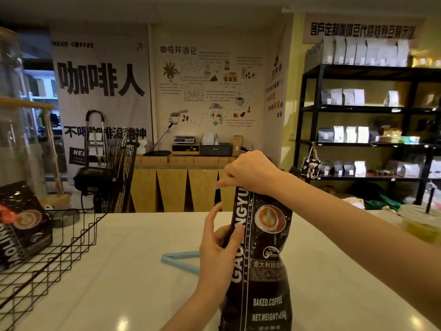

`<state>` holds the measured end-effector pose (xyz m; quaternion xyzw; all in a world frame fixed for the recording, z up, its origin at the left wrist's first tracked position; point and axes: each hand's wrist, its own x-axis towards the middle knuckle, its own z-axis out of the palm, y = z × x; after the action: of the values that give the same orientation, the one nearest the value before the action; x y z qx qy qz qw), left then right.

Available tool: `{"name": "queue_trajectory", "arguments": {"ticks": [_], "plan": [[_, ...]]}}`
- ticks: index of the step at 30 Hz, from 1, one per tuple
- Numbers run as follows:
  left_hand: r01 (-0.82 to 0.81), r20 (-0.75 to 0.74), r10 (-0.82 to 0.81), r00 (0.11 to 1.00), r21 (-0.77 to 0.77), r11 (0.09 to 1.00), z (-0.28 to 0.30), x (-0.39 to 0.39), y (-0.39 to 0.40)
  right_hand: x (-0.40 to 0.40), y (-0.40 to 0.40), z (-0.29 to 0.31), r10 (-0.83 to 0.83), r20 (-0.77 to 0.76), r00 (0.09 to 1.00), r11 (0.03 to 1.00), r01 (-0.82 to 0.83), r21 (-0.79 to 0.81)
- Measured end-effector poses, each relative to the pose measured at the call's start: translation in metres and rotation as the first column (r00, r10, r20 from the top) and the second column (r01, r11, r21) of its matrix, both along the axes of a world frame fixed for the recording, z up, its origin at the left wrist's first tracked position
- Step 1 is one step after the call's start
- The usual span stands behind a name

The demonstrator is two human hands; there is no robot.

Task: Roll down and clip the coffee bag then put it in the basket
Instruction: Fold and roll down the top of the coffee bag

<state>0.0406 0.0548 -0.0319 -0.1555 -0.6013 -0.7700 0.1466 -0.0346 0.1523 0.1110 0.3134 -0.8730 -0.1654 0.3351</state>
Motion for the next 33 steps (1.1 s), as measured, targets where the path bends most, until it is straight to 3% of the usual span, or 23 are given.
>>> {"name": "queue_trajectory", "arguments": {"ticks": [7,11,13,15,17,18,21,24,27,31,33], "plan": [[0.157,0.186,-0.186,0.965,0.161,0.974,0.004,-0.007,-0.014,0.011,-0.012,-0.007,0.135,-0.090,0.987,0.990,-0.138,-0.028],[0.185,0.253,-0.237,0.938,0.212,0.960,0.005,-0.013,-0.021,0.023,0.006,-0.018,0.180,-0.384,0.906,0.881,-0.322,-0.346],[0.150,0.287,-0.216,0.933,0.235,0.960,0.005,-0.017,-0.025,0.029,0.019,-0.031,0.138,-0.441,0.887,0.710,-0.399,-0.580],[0.115,0.311,-0.195,0.930,0.256,0.960,0.004,-0.019,-0.028,0.038,0.030,-0.054,0.178,-0.355,0.918,0.357,-0.396,-0.846],[0.085,0.321,-0.179,0.930,0.285,0.955,0.002,-0.021,-0.030,0.047,0.036,-0.085,0.316,-0.152,0.937,0.033,-0.171,-0.985],[0.068,0.325,-0.170,0.930,0.303,0.951,0.000,-0.022,-0.030,0.050,0.039,-0.103,0.393,-0.038,0.919,-0.045,-0.023,-0.999],[0.019,0.341,-0.152,0.928,0.363,0.932,-0.003,-0.025,-0.030,0.058,0.043,-0.147,0.594,0.236,0.769,-0.017,0.305,-0.952],[-0.038,0.354,-0.099,0.930,0.362,0.931,-0.005,-0.028,-0.029,0.061,0.036,-0.165,0.741,0.303,0.600,-0.009,0.460,-0.888],[-0.119,0.326,0.039,0.945,0.230,0.966,-0.005,-0.029,-0.029,0.059,0.032,-0.168,0.755,0.269,0.598,-0.084,0.495,-0.865],[-0.238,0.244,0.252,0.936,-0.086,0.967,0.008,-0.034,-0.029,0.056,0.031,-0.167,0.747,0.245,0.618,-0.157,0.522,-0.838],[-0.367,0.001,0.385,0.923,-0.298,0.881,0.022,-0.038,-0.028,0.056,0.030,-0.166,0.747,0.249,0.616,-0.156,0.527,-0.836]]}}
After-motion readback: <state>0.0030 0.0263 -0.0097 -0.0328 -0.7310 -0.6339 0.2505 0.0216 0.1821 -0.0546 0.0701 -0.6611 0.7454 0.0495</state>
